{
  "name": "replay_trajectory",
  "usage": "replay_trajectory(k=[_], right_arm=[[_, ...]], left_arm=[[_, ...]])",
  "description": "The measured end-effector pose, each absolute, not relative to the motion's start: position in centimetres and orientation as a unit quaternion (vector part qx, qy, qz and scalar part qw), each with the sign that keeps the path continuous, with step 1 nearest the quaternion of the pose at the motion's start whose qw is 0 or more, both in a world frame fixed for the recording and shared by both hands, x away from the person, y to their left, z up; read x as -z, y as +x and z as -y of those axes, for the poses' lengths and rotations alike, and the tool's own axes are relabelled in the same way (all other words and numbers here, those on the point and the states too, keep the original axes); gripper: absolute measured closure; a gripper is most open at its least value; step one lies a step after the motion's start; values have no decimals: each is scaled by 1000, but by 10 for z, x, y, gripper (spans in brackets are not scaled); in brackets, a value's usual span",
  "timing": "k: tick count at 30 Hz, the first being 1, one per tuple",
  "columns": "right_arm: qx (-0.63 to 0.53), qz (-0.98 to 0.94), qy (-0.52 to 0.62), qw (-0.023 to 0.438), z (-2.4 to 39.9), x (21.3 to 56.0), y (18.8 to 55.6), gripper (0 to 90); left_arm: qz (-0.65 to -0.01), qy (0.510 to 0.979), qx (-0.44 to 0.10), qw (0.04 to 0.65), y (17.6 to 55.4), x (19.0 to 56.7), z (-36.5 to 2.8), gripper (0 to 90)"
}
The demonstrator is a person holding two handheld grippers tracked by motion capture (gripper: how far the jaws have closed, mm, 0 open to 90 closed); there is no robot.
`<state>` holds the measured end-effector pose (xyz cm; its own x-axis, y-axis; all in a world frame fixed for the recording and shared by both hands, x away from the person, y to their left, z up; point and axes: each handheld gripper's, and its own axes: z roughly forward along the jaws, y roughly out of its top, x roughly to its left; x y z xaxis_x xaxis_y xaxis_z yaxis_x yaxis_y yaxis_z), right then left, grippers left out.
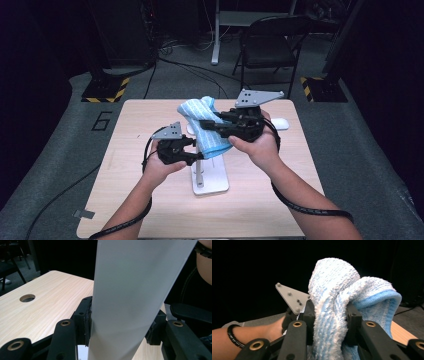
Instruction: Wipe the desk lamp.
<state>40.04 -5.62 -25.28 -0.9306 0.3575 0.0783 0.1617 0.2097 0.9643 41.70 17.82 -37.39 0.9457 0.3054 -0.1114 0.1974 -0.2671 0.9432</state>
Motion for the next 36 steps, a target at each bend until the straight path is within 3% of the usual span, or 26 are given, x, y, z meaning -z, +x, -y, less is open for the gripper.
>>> replay_trajectory(k=[9, 17, 28, 36], right_arm=[[-598, -786, 143, 69, 43, 249, 404, 691], [-592, -790, 142, 73, 77, 255, 412, 694], [-590, -782, 185, 76, 161, 273, 426, 694], [-591, -779, 193, 80, 158, 272, 425, 695]], left_arm=[[-154, 794, -54, 585, 416, 374, -179, 500], [-154, 802, -56, 575, 416, 373, -180, 503], [-149, 801, -50, 577, 417, 373, -179, 504], [-151, 800, -48, 579, 417, 374, -179, 503]])
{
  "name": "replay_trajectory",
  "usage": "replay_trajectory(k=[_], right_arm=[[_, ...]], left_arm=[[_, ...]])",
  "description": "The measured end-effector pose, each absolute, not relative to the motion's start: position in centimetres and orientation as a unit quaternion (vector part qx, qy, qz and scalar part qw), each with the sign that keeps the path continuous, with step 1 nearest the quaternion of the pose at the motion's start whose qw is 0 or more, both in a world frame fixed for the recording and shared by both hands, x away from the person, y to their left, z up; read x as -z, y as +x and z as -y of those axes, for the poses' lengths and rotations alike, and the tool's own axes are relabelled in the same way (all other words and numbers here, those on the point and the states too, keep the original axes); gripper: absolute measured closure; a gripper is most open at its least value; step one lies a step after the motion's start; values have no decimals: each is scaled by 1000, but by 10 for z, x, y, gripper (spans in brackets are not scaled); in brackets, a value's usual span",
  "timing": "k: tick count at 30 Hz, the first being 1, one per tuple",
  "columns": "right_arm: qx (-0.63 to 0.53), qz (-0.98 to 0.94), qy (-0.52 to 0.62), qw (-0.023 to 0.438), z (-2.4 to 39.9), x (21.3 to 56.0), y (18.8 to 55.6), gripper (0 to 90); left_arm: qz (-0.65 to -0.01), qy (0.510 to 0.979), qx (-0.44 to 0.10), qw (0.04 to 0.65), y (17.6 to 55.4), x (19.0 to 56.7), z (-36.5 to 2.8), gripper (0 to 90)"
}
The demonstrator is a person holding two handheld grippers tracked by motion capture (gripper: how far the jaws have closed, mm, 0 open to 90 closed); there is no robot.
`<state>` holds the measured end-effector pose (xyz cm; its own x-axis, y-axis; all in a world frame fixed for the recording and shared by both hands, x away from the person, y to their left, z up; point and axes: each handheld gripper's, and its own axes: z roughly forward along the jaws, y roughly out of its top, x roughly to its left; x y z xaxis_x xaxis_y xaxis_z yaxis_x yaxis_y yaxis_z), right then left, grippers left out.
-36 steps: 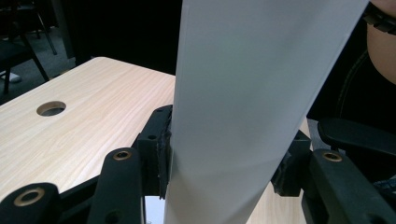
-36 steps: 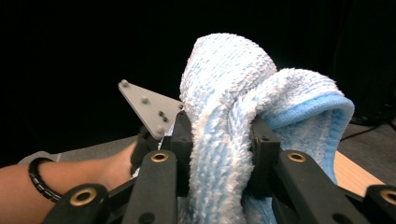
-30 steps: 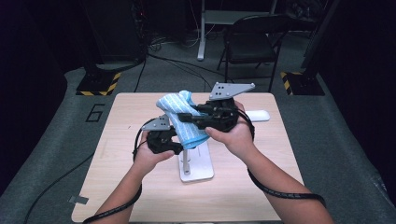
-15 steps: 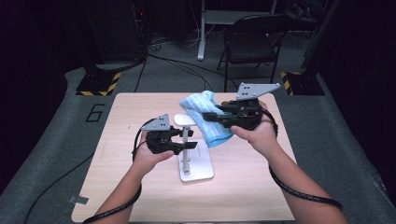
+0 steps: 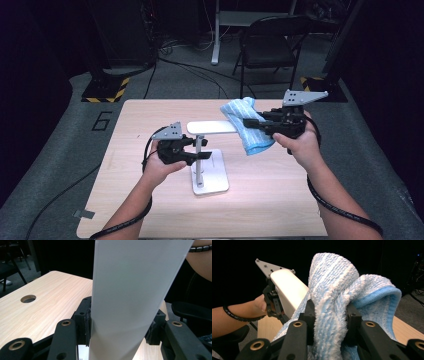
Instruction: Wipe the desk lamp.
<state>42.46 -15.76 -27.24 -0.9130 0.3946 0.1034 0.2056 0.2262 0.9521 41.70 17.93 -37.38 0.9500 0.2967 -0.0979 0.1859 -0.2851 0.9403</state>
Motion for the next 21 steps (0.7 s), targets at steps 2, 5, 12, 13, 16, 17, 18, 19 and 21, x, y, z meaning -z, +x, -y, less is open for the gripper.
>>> replay_trajectory(k=[2, 5, 12, 13, 16, 17, 18, 19, 21], right_arm=[[-590, -781, 187, 76, 147, 270, 423, 695], [-591, -784, 176, 70, 125, 265, 421, 696], [-589, -793, 146, 56, 71, 254, 412, 694], [-588, -794, 141, 54, 66, 253, 412, 694], [-590, -794, 136, 53, 50, 250, 409, 693], [-589, -795, 136, 53, 47, 249, 408, 692], [-588, -796, 135, 55, 44, 249, 408, 692], [-587, -797, 134, 56, 42, 248, 407, 692], [-586, -797, 133, 58, 42, 248, 407, 693]], left_arm=[[-152, 803, -52, 574, 417, 373, -179, 503], [-153, 803, -54, 574, 417, 373, -178, 504], [-155, 797, -55, 581, 416, 374, -178, 503], [-155, 797, -57, 581, 416, 374, -177, 503], [-156, 796, -59, 582, 416, 374, -177, 503], [-157, 795, -59, 583, 416, 374, -177, 503], [-153, 796, -63, 582, 417, 374, -177, 503], [-158, 792, -62, 586, 416, 375, -177, 503], [-156, 795, -64, 582, 415, 375, -177, 504]])
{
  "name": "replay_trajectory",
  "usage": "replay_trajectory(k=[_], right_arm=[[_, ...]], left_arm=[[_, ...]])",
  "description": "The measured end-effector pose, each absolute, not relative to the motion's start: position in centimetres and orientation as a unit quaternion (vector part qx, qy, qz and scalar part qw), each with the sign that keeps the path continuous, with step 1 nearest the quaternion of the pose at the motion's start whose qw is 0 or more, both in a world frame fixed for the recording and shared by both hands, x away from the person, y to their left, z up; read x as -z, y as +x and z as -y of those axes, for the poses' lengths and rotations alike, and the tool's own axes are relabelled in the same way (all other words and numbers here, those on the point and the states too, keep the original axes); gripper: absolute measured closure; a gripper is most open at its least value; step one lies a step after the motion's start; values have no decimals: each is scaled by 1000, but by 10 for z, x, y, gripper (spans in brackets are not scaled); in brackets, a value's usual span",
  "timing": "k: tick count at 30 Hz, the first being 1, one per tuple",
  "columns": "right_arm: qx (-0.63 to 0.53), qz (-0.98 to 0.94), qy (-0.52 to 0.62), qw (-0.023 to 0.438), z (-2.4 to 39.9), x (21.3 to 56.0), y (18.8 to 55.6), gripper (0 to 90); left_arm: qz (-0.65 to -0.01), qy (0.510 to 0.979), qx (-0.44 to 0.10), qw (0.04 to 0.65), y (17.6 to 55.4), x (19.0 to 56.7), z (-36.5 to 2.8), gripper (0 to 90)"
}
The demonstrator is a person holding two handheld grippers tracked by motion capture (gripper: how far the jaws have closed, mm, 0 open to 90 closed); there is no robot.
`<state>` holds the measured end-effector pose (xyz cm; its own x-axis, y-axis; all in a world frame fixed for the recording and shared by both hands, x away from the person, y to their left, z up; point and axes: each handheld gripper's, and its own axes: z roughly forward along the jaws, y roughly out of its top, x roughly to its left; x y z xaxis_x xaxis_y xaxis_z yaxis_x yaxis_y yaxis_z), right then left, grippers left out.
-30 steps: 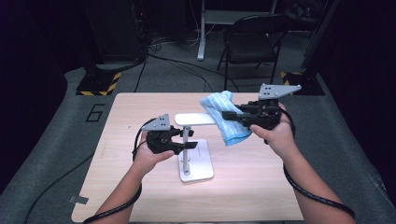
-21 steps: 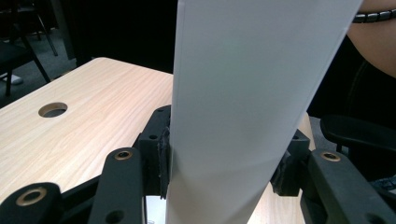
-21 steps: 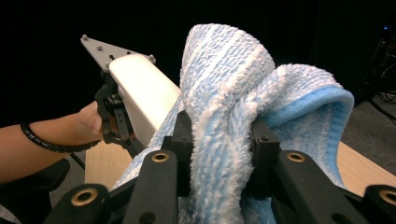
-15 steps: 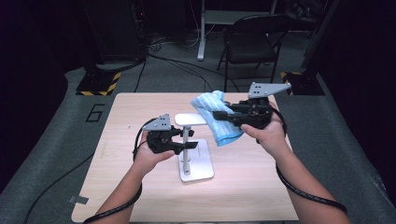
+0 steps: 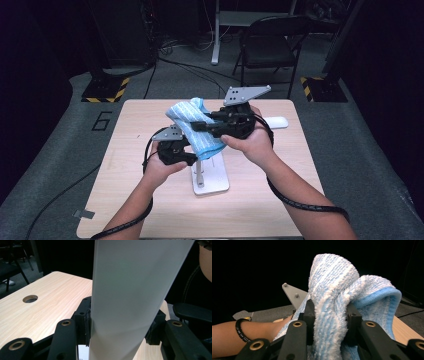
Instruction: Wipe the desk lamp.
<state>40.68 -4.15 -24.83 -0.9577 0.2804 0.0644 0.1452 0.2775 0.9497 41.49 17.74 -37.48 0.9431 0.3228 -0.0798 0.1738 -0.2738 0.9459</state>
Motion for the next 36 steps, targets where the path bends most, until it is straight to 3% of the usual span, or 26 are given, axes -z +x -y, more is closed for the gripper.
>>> replay_trajectory(k=[8, 36], right_arm=[[-587, -793, 158, 48, 71, 254, 419, 694], [-599, -751, 270, 60, 248, 295, 450, 694]], left_arm=[[-157, 798, -58, 579, 415, 375, -178, 506], [-150, 798, -56, 581, 416, 376, -179, 505]])
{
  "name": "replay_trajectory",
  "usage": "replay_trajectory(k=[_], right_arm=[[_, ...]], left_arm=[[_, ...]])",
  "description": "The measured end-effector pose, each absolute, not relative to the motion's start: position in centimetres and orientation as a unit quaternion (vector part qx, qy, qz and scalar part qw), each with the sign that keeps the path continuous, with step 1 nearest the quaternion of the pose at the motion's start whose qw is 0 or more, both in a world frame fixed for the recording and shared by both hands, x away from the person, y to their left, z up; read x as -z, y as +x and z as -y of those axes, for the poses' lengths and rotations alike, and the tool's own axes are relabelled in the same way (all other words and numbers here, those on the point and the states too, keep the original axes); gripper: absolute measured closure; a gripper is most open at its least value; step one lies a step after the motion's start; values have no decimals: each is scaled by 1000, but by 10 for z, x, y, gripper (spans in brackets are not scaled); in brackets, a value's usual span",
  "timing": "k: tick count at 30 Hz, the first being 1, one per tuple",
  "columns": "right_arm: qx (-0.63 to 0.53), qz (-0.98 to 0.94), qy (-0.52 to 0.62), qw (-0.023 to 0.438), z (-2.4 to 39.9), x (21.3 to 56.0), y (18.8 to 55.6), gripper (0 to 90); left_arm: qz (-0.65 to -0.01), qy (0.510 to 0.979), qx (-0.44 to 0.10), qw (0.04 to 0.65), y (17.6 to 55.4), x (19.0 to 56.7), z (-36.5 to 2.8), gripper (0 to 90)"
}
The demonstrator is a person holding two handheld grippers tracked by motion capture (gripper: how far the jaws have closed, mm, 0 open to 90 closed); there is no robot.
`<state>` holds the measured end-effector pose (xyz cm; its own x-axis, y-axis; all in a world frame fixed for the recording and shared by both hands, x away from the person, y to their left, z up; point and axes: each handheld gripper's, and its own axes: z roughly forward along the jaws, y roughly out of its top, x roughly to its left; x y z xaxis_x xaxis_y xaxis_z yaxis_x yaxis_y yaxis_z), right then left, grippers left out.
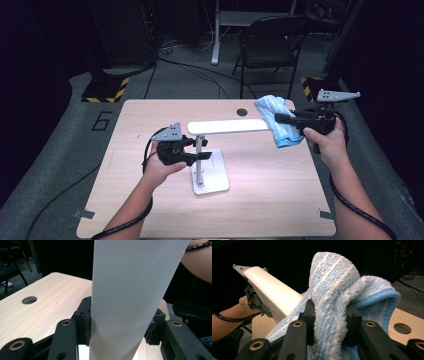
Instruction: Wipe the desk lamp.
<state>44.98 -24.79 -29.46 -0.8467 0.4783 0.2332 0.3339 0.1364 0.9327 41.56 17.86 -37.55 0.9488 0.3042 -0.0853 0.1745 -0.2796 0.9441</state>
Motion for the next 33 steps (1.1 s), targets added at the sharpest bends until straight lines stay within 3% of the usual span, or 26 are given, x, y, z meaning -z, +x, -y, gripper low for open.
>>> replay_trajectory(k=[6, 14, 19, 24, 33], right_arm=[[-601, -752, 264, 59, 235, 295, 450, 696], [-608, -761, 221, 46, 186, 286, 440, 694], [-605, -769, 197, 60, 169, 281, 433, 694], [-604, -769, 202, 49, 182, 285, 438, 694], [-601, -757, 249, 68, 227, 293, 443, 694]], left_arm=[[-152, 797, -54, 582, 416, 375, -178, 505], [-153, 796, -54, 583, 416, 376, -178, 504], [-153, 795, -55, 585, 415, 376, -180, 504], [-151, 796, -57, 584, 415, 376, -178, 505], [-152, 793, -57, 587, 415, 377, -182, 505]])
